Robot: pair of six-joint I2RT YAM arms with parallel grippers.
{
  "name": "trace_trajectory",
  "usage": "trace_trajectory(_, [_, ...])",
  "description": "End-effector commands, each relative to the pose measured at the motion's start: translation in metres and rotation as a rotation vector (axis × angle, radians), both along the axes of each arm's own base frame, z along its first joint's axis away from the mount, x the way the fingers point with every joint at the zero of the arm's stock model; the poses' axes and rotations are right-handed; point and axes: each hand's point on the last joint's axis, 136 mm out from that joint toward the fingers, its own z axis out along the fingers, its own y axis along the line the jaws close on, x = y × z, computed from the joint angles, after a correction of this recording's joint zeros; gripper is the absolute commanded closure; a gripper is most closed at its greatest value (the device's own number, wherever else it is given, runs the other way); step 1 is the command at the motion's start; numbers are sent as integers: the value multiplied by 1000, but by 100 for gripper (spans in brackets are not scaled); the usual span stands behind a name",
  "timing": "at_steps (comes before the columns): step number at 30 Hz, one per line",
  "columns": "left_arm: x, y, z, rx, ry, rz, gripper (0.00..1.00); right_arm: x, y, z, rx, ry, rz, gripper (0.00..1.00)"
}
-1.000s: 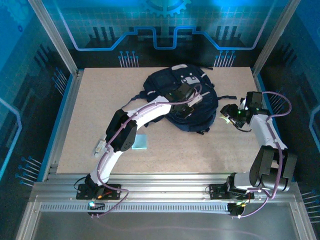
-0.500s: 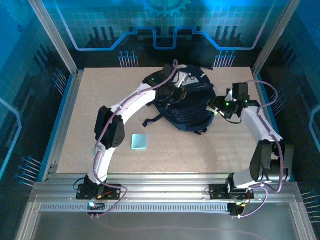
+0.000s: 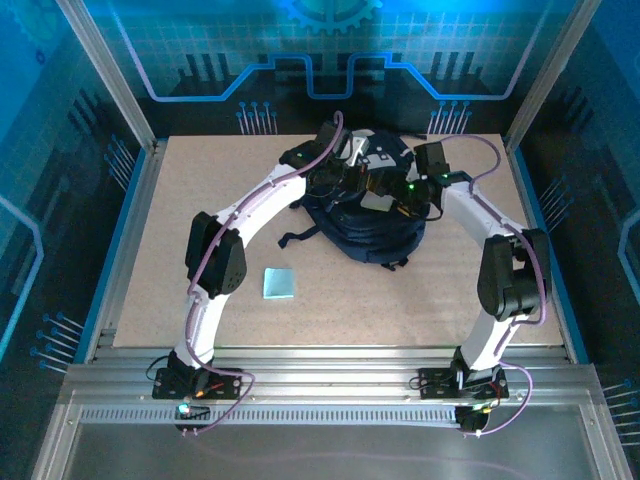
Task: Pack the student bag
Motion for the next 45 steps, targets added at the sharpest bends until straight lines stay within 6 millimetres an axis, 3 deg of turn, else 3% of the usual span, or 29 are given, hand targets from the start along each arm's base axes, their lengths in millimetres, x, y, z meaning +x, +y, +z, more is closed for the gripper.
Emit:
trace_trajectory(1, [5, -3, 53, -113, -88, 15, 100, 2, 0, -2, 17, -6, -11, 6])
trace_trajectory(4, [4, -5, 57, -129, -87, 9, 100, -2, 2, -10, 22, 9, -6, 16])
trace_trajectory(7, [1, -7, 58, -144, -76, 1, 100, -1, 8, -14, 62, -11, -11, 41])
trace_trajectory(13, [-4, -10, 62, -173, -62, -12, 100, 21, 27, -22, 95, -37, 18, 69])
trace_trajectory(16, [-4, -7, 58, -163, -63, -5, 100, 32, 38, -16, 128, -78, 53, 72])
trace_trajectory(19, [-1, -4, 49, -143, -59, 13, 100, 28, 43, -2, 137, -123, 95, 73])
trace_trajectory(24, [10, 8, 34, -107, -59, 66, 100, -13, 23, 13, 25, -127, 126, 66])
trace_trajectory(29, [17, 19, 20, -80, -56, 102, 100, -77, 10, 14, -73, -67, 151, 37])
trace_trajectory(31, [19, 24, 18, -81, -44, 115, 88, -100, 16, 12, -99, -52, 176, 27])
trace_trajectory(32, [19, 27, 19, -92, -34, 121, 77, -112, 20, 10, -117, -39, 190, 23])
trace_trajectory(34, [19, 34, 19, -110, -10, 145, 39, -131, 29, 2, -153, -11, 210, 17])
trace_trajectory(36, [19, 47, 22, -125, -5, 176, 22, -147, 42, -7, -175, 15, 229, 12])
trace_trajectory(43, [8, 127, 31, -113, -40, 337, 1, -177, 112, -32, -266, 8, 341, 2])
trace_trajectory(45, [-2, 155, 28, -88, -43, 393, 1, -179, 135, -37, -308, -3, 382, 1])
